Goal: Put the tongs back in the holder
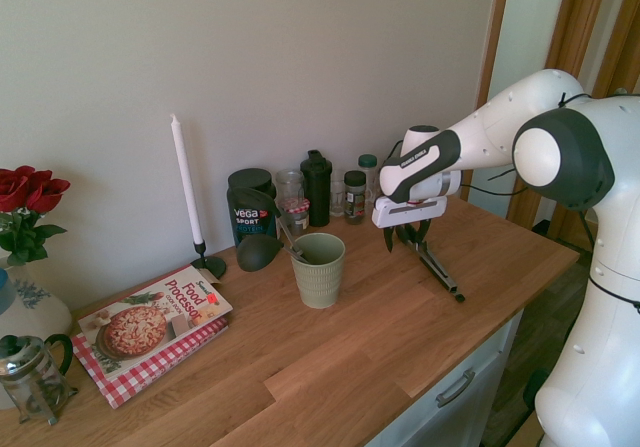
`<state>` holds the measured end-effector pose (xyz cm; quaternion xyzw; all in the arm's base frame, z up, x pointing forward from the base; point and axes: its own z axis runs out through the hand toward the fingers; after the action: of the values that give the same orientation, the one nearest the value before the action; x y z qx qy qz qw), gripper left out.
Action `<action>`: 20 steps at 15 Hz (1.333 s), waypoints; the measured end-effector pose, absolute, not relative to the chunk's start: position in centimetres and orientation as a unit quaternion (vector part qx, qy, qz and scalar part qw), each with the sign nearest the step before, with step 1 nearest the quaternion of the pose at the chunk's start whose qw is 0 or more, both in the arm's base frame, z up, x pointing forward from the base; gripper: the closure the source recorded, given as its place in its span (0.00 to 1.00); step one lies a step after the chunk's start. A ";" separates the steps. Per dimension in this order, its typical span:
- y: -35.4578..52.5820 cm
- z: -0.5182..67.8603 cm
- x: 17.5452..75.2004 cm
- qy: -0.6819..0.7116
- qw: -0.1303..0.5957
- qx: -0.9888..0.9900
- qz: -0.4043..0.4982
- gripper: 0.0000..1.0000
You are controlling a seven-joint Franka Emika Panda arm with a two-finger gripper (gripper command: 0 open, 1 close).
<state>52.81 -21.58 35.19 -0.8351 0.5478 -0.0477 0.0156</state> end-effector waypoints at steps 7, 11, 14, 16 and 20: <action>-21.2 34.1 52.4 0.546 0.014 -0.836 -0.044 1.00; -21.7 33.6 51.8 0.549 0.013 -0.835 -0.047 1.00; -22.2 33.6 51.6 0.549 0.012 -0.834 -0.047 1.00; -22.3 33.7 51.5 0.547 0.012 -0.836 -0.048 1.00; -22.5 34.4 51.3 0.545 0.014 -0.837 -0.052 1.00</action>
<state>51.34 -22.53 34.37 -0.8368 0.5448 -0.0520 0.0136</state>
